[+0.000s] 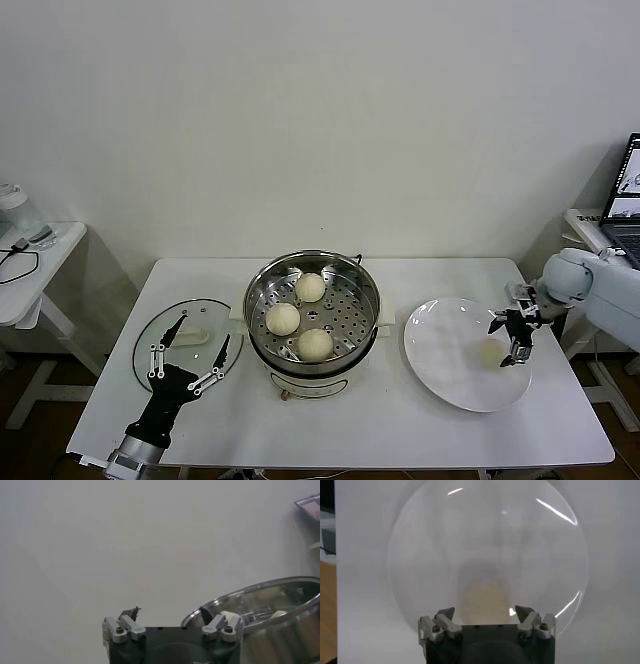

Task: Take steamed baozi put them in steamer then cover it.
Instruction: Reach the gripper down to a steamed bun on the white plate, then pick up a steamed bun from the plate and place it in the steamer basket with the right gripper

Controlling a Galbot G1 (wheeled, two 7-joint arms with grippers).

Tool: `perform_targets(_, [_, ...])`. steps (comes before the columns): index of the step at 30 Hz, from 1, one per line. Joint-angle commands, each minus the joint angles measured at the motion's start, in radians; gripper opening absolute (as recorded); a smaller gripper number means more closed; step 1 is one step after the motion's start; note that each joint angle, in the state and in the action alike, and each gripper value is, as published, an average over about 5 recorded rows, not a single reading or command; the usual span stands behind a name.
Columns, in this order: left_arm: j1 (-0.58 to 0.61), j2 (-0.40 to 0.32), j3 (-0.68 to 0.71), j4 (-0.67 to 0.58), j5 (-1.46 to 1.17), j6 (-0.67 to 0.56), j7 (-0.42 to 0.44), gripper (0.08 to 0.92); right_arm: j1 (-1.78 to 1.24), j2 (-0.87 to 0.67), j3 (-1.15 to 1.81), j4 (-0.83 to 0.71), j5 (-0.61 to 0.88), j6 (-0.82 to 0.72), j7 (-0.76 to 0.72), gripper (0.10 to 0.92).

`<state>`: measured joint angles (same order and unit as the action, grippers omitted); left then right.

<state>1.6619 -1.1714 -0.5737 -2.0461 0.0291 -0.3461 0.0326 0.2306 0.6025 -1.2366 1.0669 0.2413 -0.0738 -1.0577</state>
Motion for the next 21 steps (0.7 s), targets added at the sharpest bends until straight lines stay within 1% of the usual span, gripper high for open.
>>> perform_targets(1, [0.0,0.001,-0.002,0.003,0.0,-0.001,-0.001,0.823,-0.05,0.022,0.036,-0.036,-0.027,-0.002,0.004,0.812])
perform_targets(3, [-0.001,0.0,-0.002,0.003,0.0,-0.001,-0.001,0.823,-0.049,0.025,0.036,-0.038,-0.032,-0.002,0.002,0.794])
perform_targets(11, [-0.001,-0.002,-0.004,0.004,0.0,-0.001,-0.001,0.823,-0.036,0.038,0.036,-0.047,-0.047,-0.003,-0.014,0.667])
perform_targets(17, [-0.004,0.003,-0.005,0.002,0.0,0.0,-0.002,0.823,0.091,0.042,-0.012,-0.003,-0.02,-0.004,-0.067,0.645])
perform_targets(21, [-0.008,0.006,-0.003,-0.002,-0.001,0.002,-0.002,0.823,0.275,0.072,-0.108,0.04,0.045,-0.005,-0.156,0.645])
